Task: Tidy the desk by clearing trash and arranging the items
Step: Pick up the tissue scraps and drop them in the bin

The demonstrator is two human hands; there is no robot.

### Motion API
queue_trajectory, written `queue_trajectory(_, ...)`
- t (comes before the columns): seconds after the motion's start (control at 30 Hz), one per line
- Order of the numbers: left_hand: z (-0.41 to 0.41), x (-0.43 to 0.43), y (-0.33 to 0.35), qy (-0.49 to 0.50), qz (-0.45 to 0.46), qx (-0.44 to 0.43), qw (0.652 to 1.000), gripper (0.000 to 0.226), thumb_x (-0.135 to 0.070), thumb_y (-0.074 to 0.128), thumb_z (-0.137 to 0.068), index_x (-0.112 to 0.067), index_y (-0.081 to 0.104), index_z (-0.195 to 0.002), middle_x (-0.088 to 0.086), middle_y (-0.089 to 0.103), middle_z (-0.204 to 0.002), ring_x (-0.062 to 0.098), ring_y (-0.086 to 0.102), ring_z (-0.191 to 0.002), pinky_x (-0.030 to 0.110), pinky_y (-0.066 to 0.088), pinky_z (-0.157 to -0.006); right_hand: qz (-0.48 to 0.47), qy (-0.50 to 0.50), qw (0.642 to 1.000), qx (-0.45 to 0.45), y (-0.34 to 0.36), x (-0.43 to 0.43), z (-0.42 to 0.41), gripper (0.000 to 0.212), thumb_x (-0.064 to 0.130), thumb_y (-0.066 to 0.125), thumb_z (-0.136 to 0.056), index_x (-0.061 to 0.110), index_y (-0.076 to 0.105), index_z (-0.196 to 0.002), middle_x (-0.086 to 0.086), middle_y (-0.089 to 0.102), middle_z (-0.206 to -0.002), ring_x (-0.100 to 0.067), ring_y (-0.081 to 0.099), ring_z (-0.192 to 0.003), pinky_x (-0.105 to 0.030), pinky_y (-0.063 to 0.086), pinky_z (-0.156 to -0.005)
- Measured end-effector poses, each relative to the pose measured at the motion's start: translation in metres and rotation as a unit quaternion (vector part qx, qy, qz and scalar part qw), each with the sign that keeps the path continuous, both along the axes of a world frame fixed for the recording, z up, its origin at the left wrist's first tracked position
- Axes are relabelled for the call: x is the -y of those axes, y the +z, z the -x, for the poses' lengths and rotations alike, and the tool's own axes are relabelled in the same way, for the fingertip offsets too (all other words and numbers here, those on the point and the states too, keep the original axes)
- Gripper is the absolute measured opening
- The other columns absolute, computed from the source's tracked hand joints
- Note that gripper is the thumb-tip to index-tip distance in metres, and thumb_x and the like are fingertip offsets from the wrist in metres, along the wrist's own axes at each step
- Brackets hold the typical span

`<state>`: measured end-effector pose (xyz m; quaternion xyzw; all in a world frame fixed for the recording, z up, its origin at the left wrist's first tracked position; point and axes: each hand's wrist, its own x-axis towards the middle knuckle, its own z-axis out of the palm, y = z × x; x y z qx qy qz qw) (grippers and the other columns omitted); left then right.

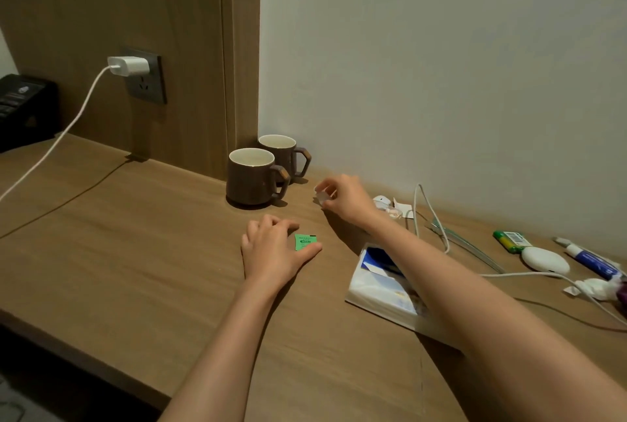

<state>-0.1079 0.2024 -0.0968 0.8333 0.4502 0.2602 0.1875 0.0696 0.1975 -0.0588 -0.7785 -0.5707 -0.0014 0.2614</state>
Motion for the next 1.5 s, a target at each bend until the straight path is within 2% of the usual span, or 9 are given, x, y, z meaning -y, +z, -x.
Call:
queue_trajectory(0.2,0.0,0.0,0.001,0.013,0.004,-0.014,1.0,0.054,-0.067,0.061,-0.072,-0.033,0.06,-0.113,-0.003,0.05,-0.126,0.02,0.037,-0.121,0.037,0.032,-0.096,-0.067,0.022,0.997,-0.035,0.021,0.03,0.017,0.027,0.007,0.064,-0.088,0.012,0.068,-0.114,-0.007,0.069,-0.109,-0.01,0.058,-0.086,-0.007,0.039,-0.063)
queue_trajectory(0.4,0.001,0.001,0.003,0.006,0.007,-0.022,1.0,0.047,-0.066,0.061,-0.073,-0.032,0.061,-0.106,-0.001,0.05,-0.124,0.021,0.037,-0.119,0.038,0.033,-0.094,-0.126,0.033,0.99,-0.049,0.042,0.081,0.031,0.025,0.011,0.068,-0.085,0.02,0.07,-0.109,0.0,0.07,-0.101,-0.009,0.064,-0.085,-0.016,0.05,-0.074)
queue_trajectory(0.67,0.001,0.003,0.007,-0.02,0.008,-0.023,1.0,0.041,-0.058,0.063,-0.076,-0.025,0.061,-0.101,-0.001,0.05,-0.121,0.021,0.041,-0.114,0.039,0.037,-0.094,-0.156,0.025,0.982,-0.101,0.041,0.132,0.043,0.024,0.01,0.069,-0.084,0.021,0.071,-0.106,0.007,0.069,-0.093,-0.002,0.064,-0.079,-0.011,0.05,-0.067)
queue_trajectory(0.9,0.032,0.023,0.012,-0.092,-0.037,-0.054,0.994,0.034,-0.044,0.061,-0.085,-0.023,0.065,-0.11,-0.001,0.063,-0.112,0.016,0.053,-0.103,0.04,0.048,-0.09,-0.165,0.037,0.979,-0.118,0.038,0.154,0.059,0.025,0.013,0.07,-0.084,0.026,0.071,-0.105,0.014,0.068,-0.095,-0.001,0.066,-0.083,-0.02,0.056,-0.076)
queue_trajectory(1.03,0.07,0.051,0.013,-0.148,-0.017,-0.04,0.988,0.037,-0.034,0.053,-0.092,-0.024,0.057,-0.127,-0.006,0.056,-0.133,0.012,0.048,-0.124,0.037,0.041,-0.105,-0.162,0.057,0.979,-0.113,0.036,0.161,0.074,0.024,0.014,0.069,-0.085,0.025,0.071,-0.107,0.015,0.067,-0.094,0.005,0.063,-0.079,-0.014,0.053,-0.074)
queue_trajectory(1.17,0.112,0.09,0.025,-0.195,0.013,-0.096,0.976,0.051,-0.052,0.036,-0.091,-0.031,0.043,-0.137,-0.013,0.039,-0.146,0.01,0.029,-0.139,0.042,0.024,-0.115,-0.162,0.086,0.977,-0.107,0.035,0.174,0.092,0.025,0.013,0.068,-0.086,0.022,0.07,-0.108,0.013,0.064,-0.094,0.007,0.061,-0.078,-0.006,0.049,-0.072)
queue_trajectory(1.3,0.154,0.12,0.027,-0.242,0.031,-0.143,0.959,0.097,-0.092,0.007,-0.06,-0.041,0.025,-0.142,-0.023,0.02,-0.15,0.0,0.012,-0.141,0.039,0.009,-0.119,-0.158,0.101,0.976,-0.105,0.031,0.189,0.104,0.026,0.01,0.069,-0.085,0.022,0.07,-0.108,0.014,0.062,-0.093,0.01,0.059,-0.078,-0.004,0.048,-0.072)
queue_trajectory(1.4,0.177,0.129,0.01,-0.255,-0.022,-0.138,0.957,0.086,-0.091,0.017,-0.066,-0.048,0.015,-0.14,-0.031,0.011,-0.149,-0.008,0.006,-0.14,0.033,0.005,-0.119,-0.152,0.11,0.975,-0.12,0.028,0.202,0.114,0.025,0.011,0.068,-0.086,0.021,0.069,-0.109,0.013,0.063,-0.097,0.005,0.06,-0.083,-0.009,0.051,-0.074)
queue_trajectory(1.5,0.192,0.135,-0.01,-0.248,-0.091,-0.084,0.961,0.071,-0.077,0.036,-0.078,-0.046,0.024,-0.14,-0.028,0.022,-0.149,-0.006,0.015,-0.14,0.036,0.014,-0.118,-0.134,0.115,0.973,-0.151,0.025,0.215,0.125,0.024,0.013,0.067,-0.087,0.022,0.07,-0.109,0.009,0.065,-0.1,-0.002,0.063,-0.087,-0.017,0.055,-0.073)
